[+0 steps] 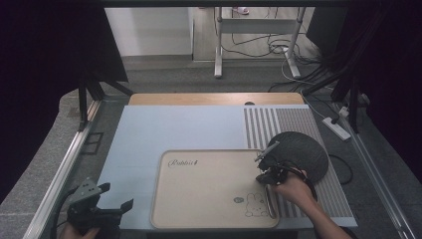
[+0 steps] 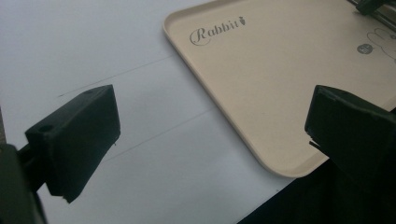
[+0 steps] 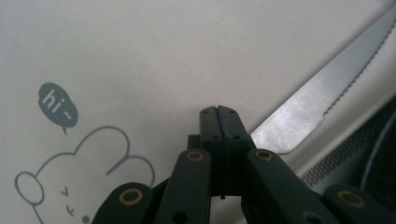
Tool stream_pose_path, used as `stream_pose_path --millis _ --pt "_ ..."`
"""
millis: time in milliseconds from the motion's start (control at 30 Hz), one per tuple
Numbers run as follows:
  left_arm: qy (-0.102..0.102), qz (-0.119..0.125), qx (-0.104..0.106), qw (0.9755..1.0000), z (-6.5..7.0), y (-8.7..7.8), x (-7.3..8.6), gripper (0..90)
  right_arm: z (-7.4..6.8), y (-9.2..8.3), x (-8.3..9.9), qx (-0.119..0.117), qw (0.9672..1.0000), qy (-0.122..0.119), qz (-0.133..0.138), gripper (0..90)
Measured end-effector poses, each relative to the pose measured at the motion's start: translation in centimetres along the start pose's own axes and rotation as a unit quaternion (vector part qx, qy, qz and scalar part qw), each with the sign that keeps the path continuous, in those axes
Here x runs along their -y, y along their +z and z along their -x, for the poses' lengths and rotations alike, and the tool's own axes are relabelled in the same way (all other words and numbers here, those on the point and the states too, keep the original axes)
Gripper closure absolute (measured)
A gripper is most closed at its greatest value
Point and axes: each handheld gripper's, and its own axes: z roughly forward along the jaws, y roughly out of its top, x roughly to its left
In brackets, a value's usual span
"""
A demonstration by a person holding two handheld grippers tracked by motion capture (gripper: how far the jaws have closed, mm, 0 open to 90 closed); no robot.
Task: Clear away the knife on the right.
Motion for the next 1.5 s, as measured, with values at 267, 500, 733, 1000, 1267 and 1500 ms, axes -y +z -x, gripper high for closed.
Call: stream_pose_path --millis 267,500,733,1000,1267,1500 --pt "-0.001 0.000 0.002 1.0000 0.0 0.0 0.0 3.4 0.1 -0.1 0.2 -0.011 0.9999 0.009 0.000 87.7" --pt "-0.002 0.000 0.003 1.0000 -0.1 0.0 0.0 3.3 -0.3 -1.0 -0.2 -0.018 0.9991 0.016 0.035 73.7" --pt "-0.005 0.000 0.007 1.0000 -0.2 0.0 0.0 3.3 -1.2 -1.7 -0.3 -0.004 0.9987 0.011 0.050 50.9" --pt "-0.006 0.000 0.007 1.0000 -0.2 0.0 0.0 3.3 -1.6 -2.5 -0.4 0.002 0.9970 0.015 0.076 24.4" --pt "-0.006 0.000 0.007 1.0000 -0.2 0.0 0.0 3.3 -1.6 -3.9 0.6 0.003 0.9949 0.019 0.099 10.4" --pt "-0.007 0.000 0.007 1.0000 -0.2 0.0 0.0 3.3 -1.5 -5.1 2.9 0.017 0.9925 0.032 0.117 2.8"
